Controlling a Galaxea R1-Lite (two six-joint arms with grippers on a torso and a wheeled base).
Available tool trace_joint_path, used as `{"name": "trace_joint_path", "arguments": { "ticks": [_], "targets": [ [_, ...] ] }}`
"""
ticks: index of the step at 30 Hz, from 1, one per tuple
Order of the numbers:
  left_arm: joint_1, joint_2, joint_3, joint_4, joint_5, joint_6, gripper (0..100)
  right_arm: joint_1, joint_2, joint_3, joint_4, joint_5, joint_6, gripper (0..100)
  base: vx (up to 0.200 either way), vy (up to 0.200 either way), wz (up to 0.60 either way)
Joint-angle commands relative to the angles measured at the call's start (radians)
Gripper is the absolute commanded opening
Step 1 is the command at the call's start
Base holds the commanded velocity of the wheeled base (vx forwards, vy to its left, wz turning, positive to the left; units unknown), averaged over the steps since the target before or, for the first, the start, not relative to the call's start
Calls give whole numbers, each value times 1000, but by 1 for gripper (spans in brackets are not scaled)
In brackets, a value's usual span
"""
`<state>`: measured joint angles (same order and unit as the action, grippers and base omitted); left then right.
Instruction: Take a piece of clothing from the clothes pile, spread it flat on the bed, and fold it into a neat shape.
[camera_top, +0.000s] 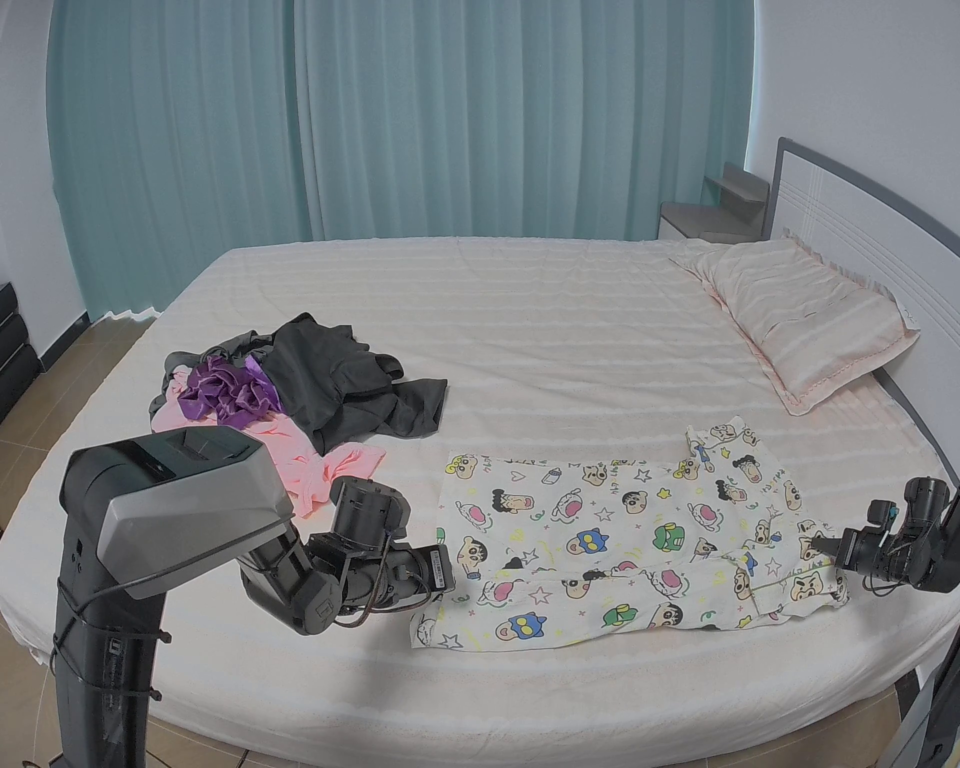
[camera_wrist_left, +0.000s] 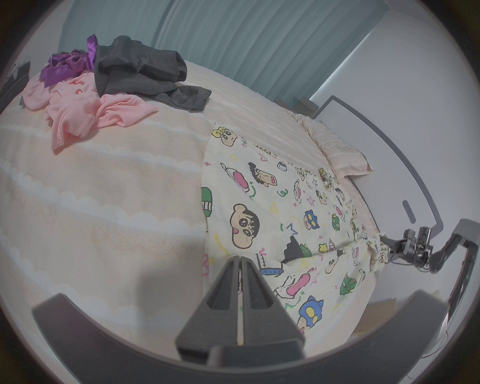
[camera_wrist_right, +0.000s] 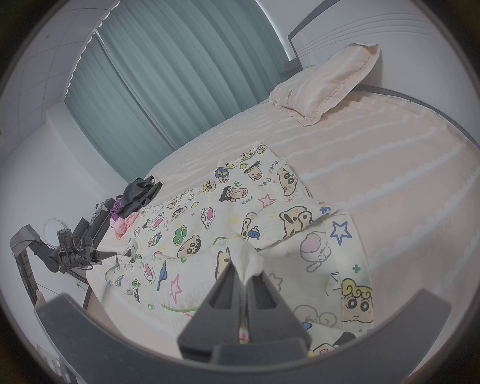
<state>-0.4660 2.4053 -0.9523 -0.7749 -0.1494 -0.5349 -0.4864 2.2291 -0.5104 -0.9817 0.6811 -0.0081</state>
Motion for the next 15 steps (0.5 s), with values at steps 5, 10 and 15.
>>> {"name": "trace_joint_path", "arguments": {
  "ticks": [5,10,15],
  "targets": [
    [3,-15,1,20,-19,-43,100,3,0,0,0,0,-1,0,0,0,0],
    [0,-14,-2,23,-56,-53,100,2,1,3,0,0,-1,0,0,0,0],
    [-5,-15,-46,20,-90,-183,100,6,1,3,0,2,0,0,0,0,0]
  ]
}}
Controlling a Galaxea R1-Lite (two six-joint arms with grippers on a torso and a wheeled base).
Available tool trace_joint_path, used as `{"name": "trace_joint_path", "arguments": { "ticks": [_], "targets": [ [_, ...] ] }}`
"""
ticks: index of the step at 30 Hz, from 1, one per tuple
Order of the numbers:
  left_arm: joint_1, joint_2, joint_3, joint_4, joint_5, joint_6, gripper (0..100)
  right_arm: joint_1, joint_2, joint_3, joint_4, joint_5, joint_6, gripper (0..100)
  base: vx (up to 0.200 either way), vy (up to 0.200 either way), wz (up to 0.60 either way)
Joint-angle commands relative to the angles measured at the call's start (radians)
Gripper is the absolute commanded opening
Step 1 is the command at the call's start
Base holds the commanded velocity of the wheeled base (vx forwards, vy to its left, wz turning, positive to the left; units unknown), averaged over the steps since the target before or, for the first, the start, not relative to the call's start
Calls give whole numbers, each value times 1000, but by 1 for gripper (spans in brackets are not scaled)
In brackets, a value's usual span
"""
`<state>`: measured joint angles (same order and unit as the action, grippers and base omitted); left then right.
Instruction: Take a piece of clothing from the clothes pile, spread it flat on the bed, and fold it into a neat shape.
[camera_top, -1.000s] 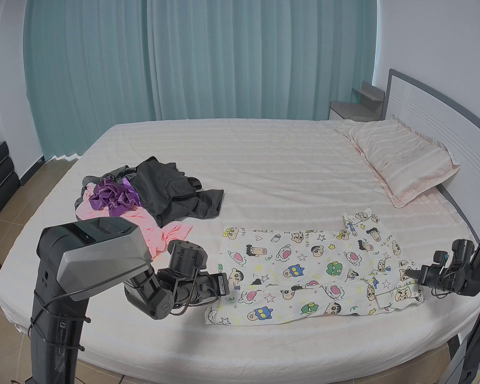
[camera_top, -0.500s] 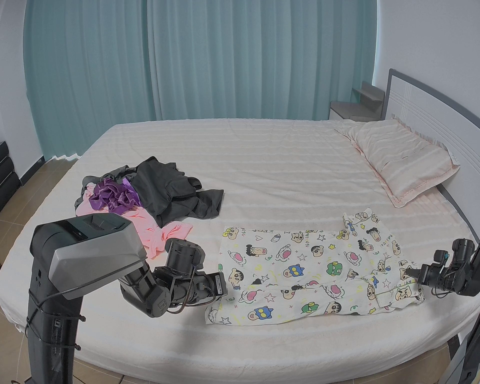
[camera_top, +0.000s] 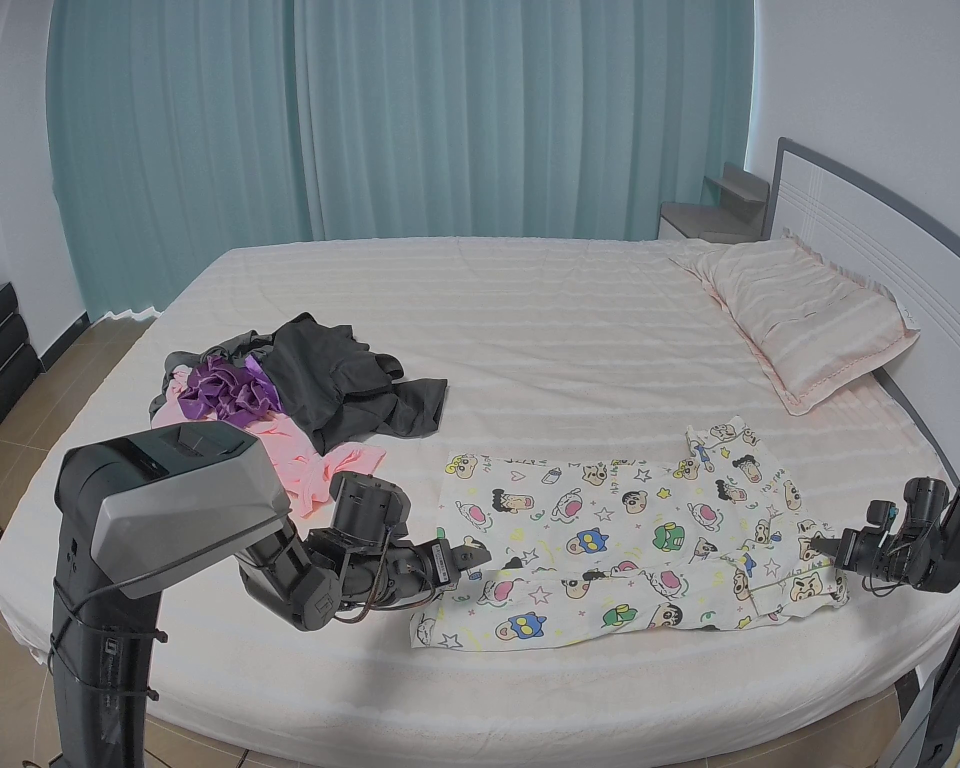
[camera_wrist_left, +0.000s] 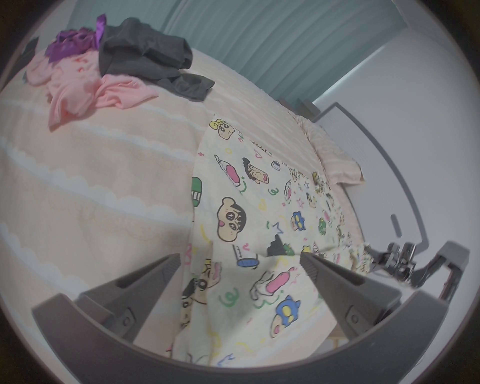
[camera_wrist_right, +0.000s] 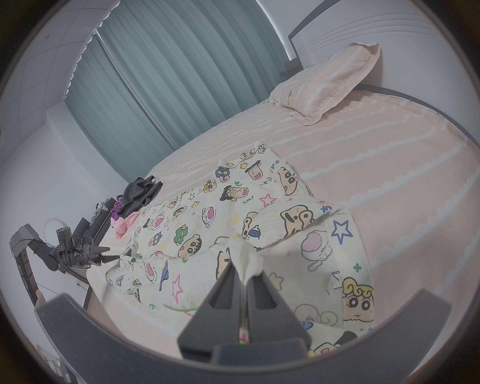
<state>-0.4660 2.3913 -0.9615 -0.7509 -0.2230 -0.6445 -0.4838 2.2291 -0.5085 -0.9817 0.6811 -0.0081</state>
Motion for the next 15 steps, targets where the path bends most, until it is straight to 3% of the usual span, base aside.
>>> {"name": "trace_joint_path", "arguments": {
  "ticks": [1,5,9,15],
  "targets": [
    [-7,0,-59,-5,-18,-124,100,4,1,-1,0,0,0,0,0,0,0],
    [-16,6,-91,-16,-26,-201,100,10,1,-1,0,0,0,0,0,0,0],
    [-30,26,-89,-39,-24,-188,100,10,0,2,0,0,0,0,0,0,0],
    [-34,74,-83,-79,-24,-66,100,10,0,8,0,0,0,0,0,0,0]
  ]
}}
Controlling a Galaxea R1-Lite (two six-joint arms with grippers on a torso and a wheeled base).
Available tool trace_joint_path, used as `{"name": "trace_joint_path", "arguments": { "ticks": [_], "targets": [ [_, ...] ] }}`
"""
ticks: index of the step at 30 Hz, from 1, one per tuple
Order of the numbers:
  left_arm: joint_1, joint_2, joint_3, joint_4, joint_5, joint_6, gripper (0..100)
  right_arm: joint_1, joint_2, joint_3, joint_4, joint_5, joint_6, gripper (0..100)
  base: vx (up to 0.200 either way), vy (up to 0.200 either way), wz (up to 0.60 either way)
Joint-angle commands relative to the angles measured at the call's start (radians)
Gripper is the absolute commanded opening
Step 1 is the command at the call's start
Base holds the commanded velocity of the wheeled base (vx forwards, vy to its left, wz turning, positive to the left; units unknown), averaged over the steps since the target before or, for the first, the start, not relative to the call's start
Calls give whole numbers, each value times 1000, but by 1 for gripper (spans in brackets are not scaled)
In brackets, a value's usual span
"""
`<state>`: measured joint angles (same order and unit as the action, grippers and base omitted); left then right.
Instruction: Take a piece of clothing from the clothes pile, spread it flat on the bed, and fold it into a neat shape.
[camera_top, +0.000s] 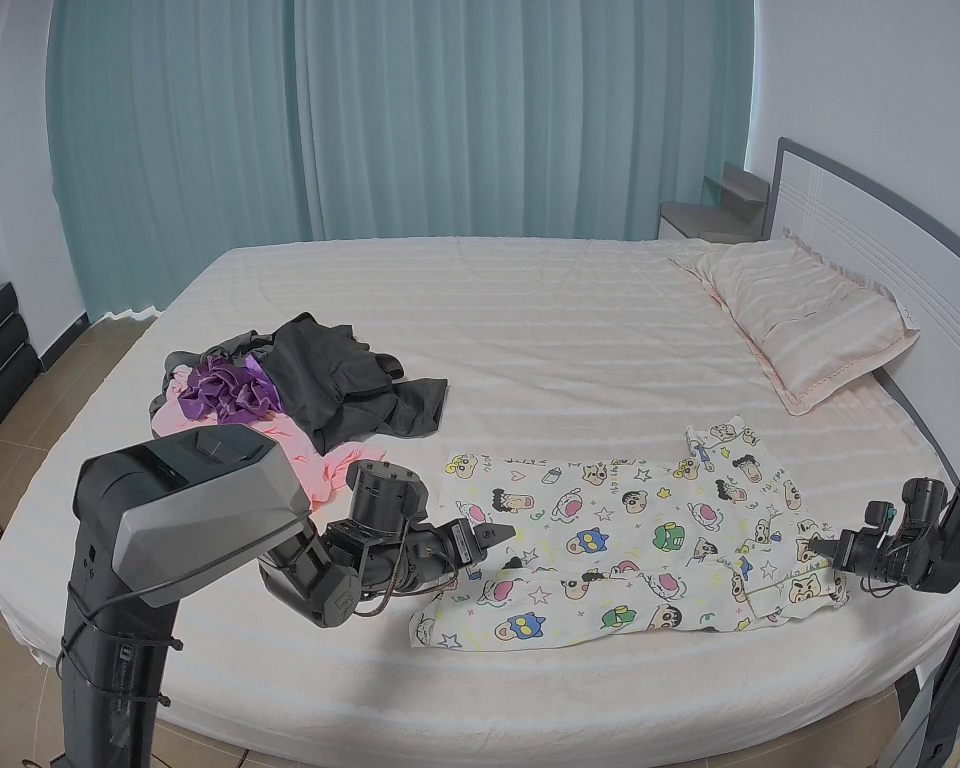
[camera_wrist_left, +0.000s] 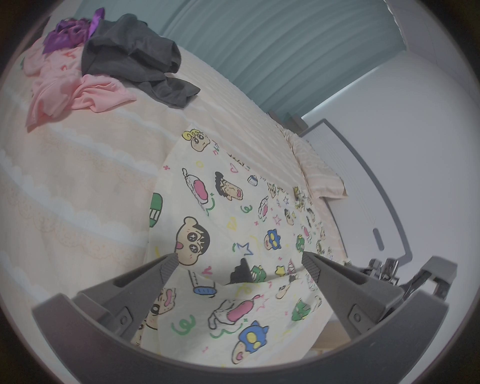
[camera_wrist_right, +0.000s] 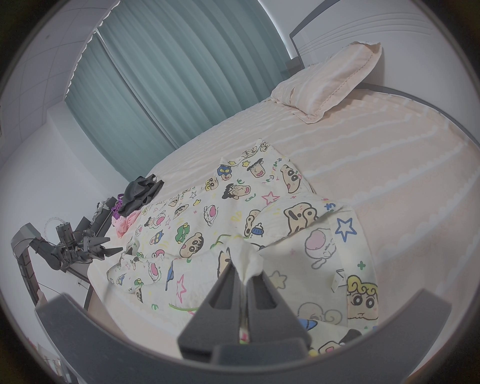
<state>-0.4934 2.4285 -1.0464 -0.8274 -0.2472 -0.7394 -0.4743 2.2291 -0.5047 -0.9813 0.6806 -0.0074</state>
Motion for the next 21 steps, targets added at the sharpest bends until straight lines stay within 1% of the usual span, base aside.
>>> {"name": "trace_joint_path", "arguments": {
  "ticks": [1,6,11,21],
  "targets": [
    [-7,37,3,-2,0,31,100,0,0,5,0,0,0,0,0,0,0],
    [-2,41,3,-2,6,48,100,0,0,5,0,0,0,0,0,0,0],
    [-2,60,3,-1,14,109,100,2,0,3,0,0,0,0,0,0,0],
    [-4,64,2,-2,19,115,100,3,-3,3,0,0,0,0,0,0,0]
  ]
}}
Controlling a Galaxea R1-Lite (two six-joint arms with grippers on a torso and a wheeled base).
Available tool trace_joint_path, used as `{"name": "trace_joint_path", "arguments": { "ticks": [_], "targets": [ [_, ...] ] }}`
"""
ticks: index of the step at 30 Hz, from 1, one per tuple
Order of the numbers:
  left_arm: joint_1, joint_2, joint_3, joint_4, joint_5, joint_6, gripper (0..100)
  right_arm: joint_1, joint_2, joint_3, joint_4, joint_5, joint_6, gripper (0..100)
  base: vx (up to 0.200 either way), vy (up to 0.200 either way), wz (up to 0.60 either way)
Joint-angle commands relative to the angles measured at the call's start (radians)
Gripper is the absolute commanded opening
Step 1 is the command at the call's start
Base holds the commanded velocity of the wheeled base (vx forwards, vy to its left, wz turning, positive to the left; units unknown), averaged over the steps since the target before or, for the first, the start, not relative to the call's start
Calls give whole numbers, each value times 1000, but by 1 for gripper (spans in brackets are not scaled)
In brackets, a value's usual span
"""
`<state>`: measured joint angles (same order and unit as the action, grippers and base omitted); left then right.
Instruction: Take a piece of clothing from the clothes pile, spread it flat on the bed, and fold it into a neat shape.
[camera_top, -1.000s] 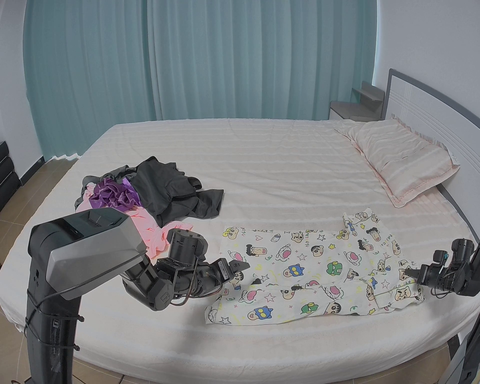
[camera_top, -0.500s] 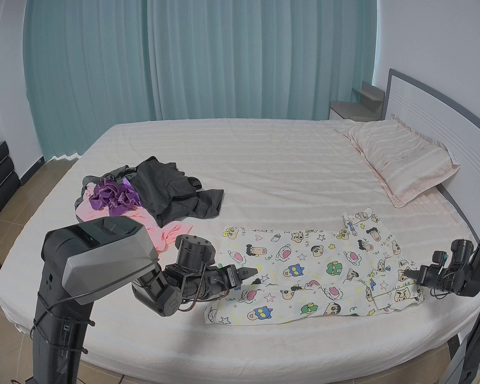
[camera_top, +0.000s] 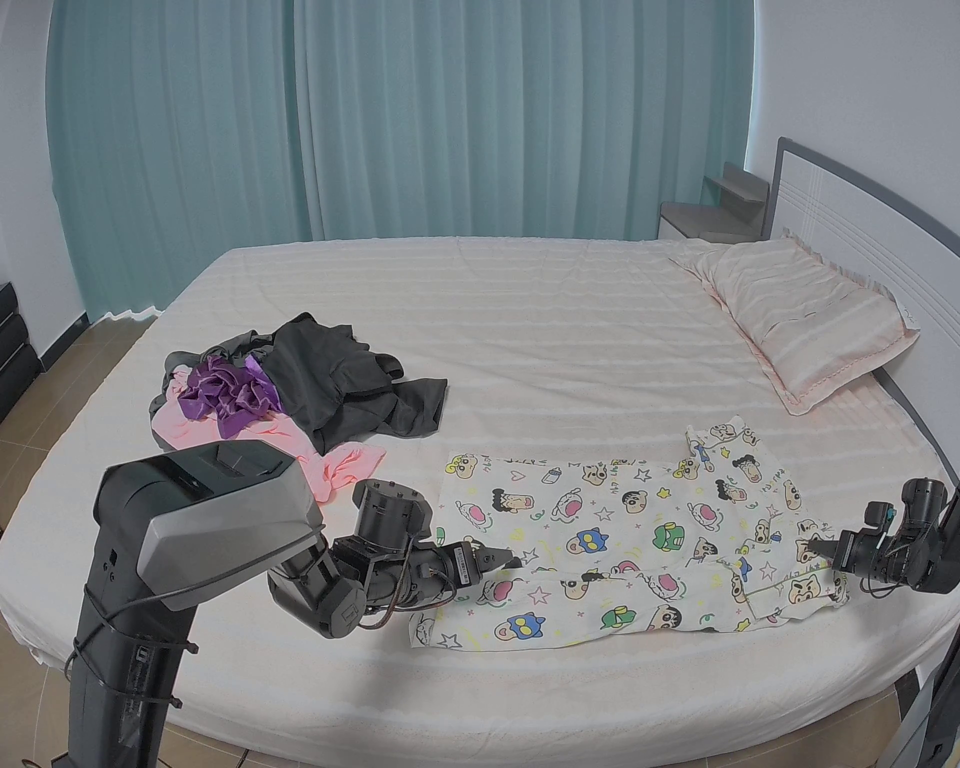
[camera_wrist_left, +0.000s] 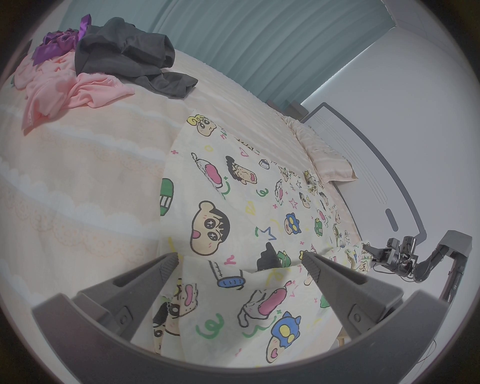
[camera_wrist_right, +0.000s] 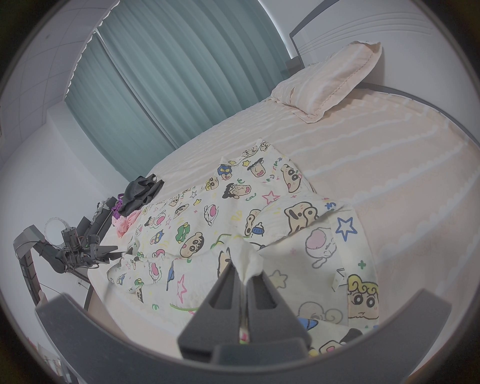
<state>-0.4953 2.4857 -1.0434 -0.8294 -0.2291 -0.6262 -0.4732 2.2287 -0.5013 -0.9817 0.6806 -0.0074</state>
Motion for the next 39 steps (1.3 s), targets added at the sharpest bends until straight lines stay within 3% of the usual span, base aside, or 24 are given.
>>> {"name": "trace_joint_path", "arguments": {
  "ticks": [1,10,11,39],
  "targets": [
    [-2,9,-1,-1,1,0,100,4,-3,0,0,0,0,0,0,0,0],
    [-6,12,-1,9,1,29,100,7,-6,-2,0,0,1,0,0,0,0],
    [-6,12,-1,10,1,29,0,7,-6,-2,0,0,1,0,0,0,0],
    [46,-65,100,4,122,74,0,5,2,-31,-2,-9,1,0,0,0,0]
  ]
}}
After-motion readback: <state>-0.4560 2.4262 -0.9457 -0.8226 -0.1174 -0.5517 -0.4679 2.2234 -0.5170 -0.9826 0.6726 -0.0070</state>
